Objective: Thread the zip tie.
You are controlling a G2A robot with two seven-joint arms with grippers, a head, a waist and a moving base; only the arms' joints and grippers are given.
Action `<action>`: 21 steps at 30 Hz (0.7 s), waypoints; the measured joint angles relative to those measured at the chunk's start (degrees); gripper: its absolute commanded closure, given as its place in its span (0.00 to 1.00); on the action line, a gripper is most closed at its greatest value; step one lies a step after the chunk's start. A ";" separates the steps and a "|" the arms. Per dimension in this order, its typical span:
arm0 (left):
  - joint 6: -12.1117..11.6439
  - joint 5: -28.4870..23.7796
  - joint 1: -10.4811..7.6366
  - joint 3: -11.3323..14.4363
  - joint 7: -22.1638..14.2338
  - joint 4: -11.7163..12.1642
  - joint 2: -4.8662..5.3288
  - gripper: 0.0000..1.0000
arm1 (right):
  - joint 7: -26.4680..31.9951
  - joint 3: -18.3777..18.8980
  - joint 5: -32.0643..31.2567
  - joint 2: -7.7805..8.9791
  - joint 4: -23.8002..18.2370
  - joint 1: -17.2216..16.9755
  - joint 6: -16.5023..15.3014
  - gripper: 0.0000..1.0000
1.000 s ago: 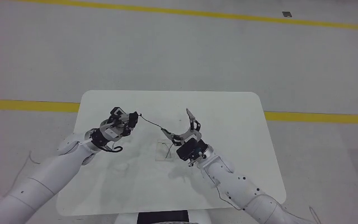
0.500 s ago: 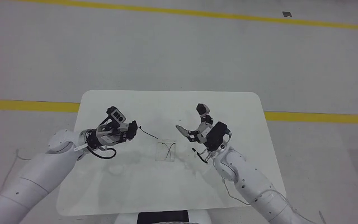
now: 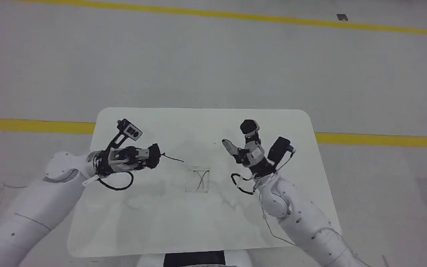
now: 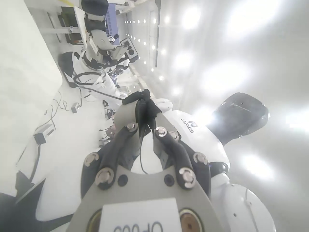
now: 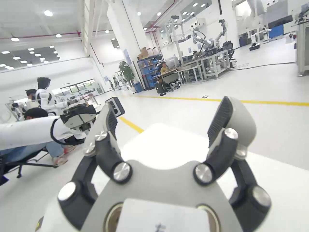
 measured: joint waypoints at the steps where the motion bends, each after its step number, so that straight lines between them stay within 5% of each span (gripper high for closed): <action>1: 0.01 0.27 0.34 -0.38 -0.17 -0.29 -0.06 1.00 | 0.13 -0.03 0.44 0.12 -0.18 0.09 0.00 0.00; 11: 0.02 0.28 0.37 -0.35 -0.08 -0.39 -0.08 1.00 | 0.12 -0.04 0.38 0.13 -0.15 0.11 -0.01 0.00; 21: 0.00 3.21 1.59 -6.22 -2.87 -7.24 -1.06 1.00 | 0.12 -0.04 0.38 0.13 -0.15 0.11 -0.01 0.00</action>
